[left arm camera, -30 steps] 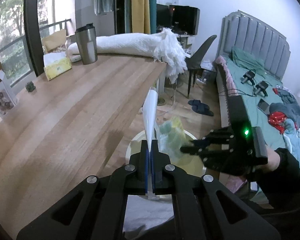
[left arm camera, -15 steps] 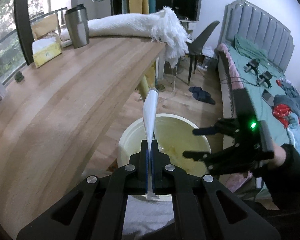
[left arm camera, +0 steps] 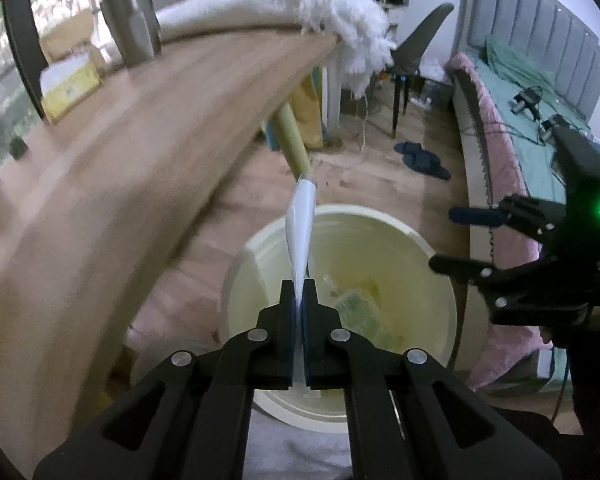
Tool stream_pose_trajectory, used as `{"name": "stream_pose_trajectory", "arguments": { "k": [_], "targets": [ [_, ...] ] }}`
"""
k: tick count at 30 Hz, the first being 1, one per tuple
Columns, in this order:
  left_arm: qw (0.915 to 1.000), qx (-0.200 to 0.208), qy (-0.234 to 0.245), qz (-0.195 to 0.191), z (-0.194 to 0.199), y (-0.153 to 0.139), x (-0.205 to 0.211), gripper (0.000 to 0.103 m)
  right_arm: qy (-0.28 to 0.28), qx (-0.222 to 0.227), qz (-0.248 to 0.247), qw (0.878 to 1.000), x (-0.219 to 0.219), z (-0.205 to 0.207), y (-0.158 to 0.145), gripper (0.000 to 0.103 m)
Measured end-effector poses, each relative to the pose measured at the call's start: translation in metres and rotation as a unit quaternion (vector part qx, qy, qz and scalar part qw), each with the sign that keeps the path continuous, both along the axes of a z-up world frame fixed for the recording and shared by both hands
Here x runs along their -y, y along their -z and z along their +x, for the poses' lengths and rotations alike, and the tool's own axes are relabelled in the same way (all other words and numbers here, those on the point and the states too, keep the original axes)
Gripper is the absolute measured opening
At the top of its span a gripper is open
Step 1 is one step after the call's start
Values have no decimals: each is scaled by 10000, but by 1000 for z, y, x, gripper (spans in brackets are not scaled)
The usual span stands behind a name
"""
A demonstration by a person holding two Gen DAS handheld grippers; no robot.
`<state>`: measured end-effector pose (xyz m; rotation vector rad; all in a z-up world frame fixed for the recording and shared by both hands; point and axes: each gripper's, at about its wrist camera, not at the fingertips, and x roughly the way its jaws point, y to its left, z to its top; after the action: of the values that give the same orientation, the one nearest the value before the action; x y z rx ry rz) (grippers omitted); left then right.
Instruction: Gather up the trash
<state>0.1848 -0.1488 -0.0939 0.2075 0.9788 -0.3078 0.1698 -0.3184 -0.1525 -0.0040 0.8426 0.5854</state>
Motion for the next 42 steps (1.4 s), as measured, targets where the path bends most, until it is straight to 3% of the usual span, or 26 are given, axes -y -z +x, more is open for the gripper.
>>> {"name": "stream_pose_trajectory", "arguments": {
  "k": [4, 12, 18, 30, 42],
  "targets": [
    [9997, -197, -100, 91, 5, 15, 1, 4, 42, 61, -54, 10000, 1, 1, 0, 63],
    [9982, -533, -176, 195, 6, 37, -1, 22, 76, 54, -98, 9999, 3, 1, 3, 63],
    [9987, -488, -72, 154, -3, 37, 1, 32, 88, 106, -189, 9997, 0, -4, -1, 63],
    [9999, -42, -27, -155, -36, 10, -13, 34, -1, 309, -462, 9985, -19, -25, -20, 63],
    [9965, 678, -168, -467, -72, -30, -34, 35, -223, 762, -700, 9944, -42, -50, -58, 63]
  ]
}}
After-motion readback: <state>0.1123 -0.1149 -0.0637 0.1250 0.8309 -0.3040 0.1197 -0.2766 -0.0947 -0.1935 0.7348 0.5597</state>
